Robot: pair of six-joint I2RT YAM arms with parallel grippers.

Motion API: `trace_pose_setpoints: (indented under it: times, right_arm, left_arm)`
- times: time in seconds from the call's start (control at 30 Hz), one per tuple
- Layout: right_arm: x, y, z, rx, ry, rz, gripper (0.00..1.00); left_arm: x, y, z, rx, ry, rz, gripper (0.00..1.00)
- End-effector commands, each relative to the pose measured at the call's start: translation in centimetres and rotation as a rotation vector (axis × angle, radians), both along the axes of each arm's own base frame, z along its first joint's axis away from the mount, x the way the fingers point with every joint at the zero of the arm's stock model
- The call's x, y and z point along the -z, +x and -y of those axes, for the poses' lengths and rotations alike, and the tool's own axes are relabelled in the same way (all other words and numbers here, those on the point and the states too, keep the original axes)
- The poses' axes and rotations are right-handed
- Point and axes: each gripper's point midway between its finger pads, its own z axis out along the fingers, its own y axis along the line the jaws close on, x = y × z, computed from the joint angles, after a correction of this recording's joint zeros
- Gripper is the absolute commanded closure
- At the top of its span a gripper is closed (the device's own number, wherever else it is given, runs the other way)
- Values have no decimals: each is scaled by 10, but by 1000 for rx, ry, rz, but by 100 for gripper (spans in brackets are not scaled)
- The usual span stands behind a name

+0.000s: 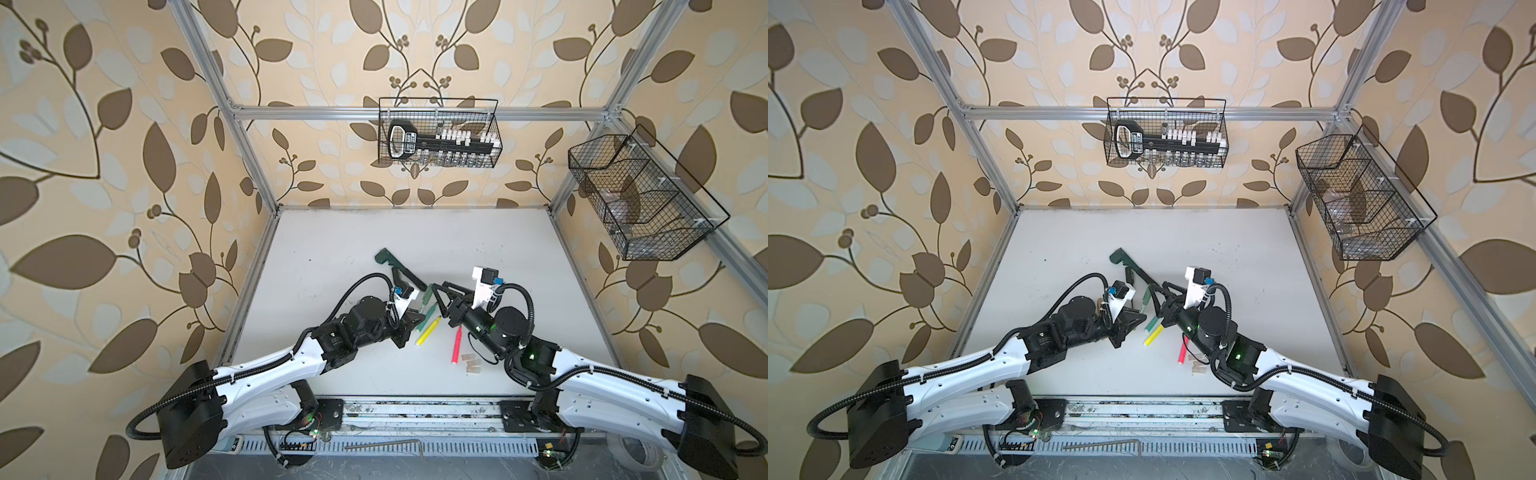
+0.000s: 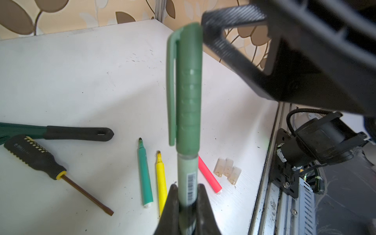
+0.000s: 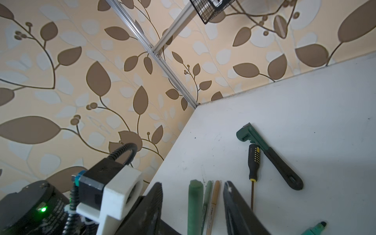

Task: Insert the pens into the pen caps
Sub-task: 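Lower the dark green cap onto the pen nib with the right gripper, then press the cap down onto the pen with the right gripper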

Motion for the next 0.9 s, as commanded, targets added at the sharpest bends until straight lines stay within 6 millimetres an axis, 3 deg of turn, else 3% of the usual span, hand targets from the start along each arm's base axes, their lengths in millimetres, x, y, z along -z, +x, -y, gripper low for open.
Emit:
trace_pose_setpoints:
  times: [0.0,0.1,0.3,0.43,0.6,0.77,0.87]
  right_arm:
    - [-9,2,-11,-40,-15,9,52]
    - [-7,6,-18,-60,-25,-5,56]
    - [-3,10,-21,-63,-30,-20,77]
    - [-2,11,-25,-76,-31,-28,100]
    - [9,3,-38,-94,-56,-83,100]
    - [37,-17,-25,-28,-42,-121,100]
    - [42,-32,-24,-47,-18,-120,100]
  left_arm:
    - [-32,-3,14,57,-60,76,100]
    - [-31,-5,16,66,-54,78,100]
    - [-31,-7,18,73,-48,82,100]
    - [-32,-6,17,61,-49,82,100]
    - [-33,6,7,-19,-20,107,100]
    - [-50,19,-8,-136,-55,147,100]
    - [-67,25,-12,-182,-87,165,100]
